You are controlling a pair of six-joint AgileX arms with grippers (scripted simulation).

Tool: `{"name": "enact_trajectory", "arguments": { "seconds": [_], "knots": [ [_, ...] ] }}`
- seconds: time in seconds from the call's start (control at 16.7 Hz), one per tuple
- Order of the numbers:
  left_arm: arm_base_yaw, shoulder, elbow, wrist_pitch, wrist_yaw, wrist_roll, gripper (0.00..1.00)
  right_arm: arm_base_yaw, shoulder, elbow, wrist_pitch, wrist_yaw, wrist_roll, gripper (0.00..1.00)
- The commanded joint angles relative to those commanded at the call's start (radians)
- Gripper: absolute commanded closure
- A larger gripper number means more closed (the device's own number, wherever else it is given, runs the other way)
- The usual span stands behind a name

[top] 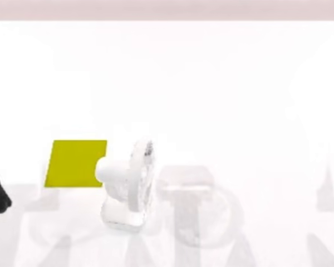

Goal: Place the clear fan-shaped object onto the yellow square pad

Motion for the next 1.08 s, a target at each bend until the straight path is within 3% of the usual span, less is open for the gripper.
{"name": "enact_trajectory", "arguments": {
  "seconds": [0.24,0.42,1.08],
  "knots": [
    [-0.016,0.031,0.029,-0.029,0.001,-0.010,0.00,0.000,0.000,0.000,0.000,0.000,0.000,0.00],
    [-0.071,0.156,0.151,-0.144,0.002,-0.050,0.00,0.000,0.000,0.000,0.000,0.000,0.000,0.00],
    [-0.430,1.142,1.074,-0.888,0.000,-0.325,0.00,0.000,0.000,0.000,0.000,0.000,0.000,0.00]
  ]
}}
